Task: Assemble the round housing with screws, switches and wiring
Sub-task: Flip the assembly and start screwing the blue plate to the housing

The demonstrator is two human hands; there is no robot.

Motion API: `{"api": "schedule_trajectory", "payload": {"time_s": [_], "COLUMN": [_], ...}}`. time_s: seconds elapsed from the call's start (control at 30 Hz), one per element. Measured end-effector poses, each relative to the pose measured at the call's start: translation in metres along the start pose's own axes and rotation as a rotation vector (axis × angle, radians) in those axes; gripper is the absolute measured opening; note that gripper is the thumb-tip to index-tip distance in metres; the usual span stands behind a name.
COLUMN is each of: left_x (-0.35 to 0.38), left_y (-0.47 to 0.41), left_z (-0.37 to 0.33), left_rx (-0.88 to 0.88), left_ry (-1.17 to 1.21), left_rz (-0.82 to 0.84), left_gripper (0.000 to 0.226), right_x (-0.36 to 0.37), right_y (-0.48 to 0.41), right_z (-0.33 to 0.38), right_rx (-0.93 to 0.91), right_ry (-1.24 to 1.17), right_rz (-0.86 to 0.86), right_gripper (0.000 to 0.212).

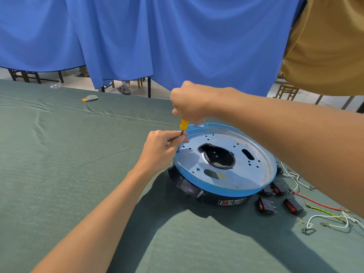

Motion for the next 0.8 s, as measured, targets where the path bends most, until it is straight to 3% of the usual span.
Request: {"api": "schedule_trajectory", "payload": {"time_s": [0.17,0.33,0.47,0.6,0.7,0.8], "left_x": [-0.011,-0.009,-0.007,-0.007,-0.005,-0.005], "left_y": [0.000,-0.005,-0.002,0.001,0.000,-0.001], "left_z": [0.000,0.004,0.004,0.000,0.001,0.003], "left_rx": [0.024,0.022,0.022,0.015,0.013,0.011], "left_ry": [0.009,-0.006,-0.004,-0.013,-0.058,-0.065], "left_rz": [-0.153,-0.081,-0.039,-0.095,-0.092,-0.078], "left_gripper": [0.012,0.011,0.014,0.013,0.010,0.012], "right_x": [0.008,-0.002,0.001,0.009,0.007,-0.003], "right_y": [-0.001,0.005,0.004,0.002,0.006,0.006], "right_z": [-0.001,0.010,0.008,0.003,0.005,0.015], "right_rx": [0.030,-0.070,0.015,0.163,0.141,-0.032], "right_ry": [-0.029,-0.034,-0.091,-0.131,-0.173,-0.015], "right_rz": [0.072,0.100,0.099,0.182,0.206,0.169], "right_gripper": [0.014,0.012,0.032,0.034,0.031,0.019]}}
Point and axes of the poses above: each hand's wrist, its own y-axis away from the middle knuckle, its own x-axis out of the palm, z = x × y, the point moved 8 cm from there along -y, towards the middle knuckle, and after that the axes turned 14 degrees about -x, right-handed, at the moved point
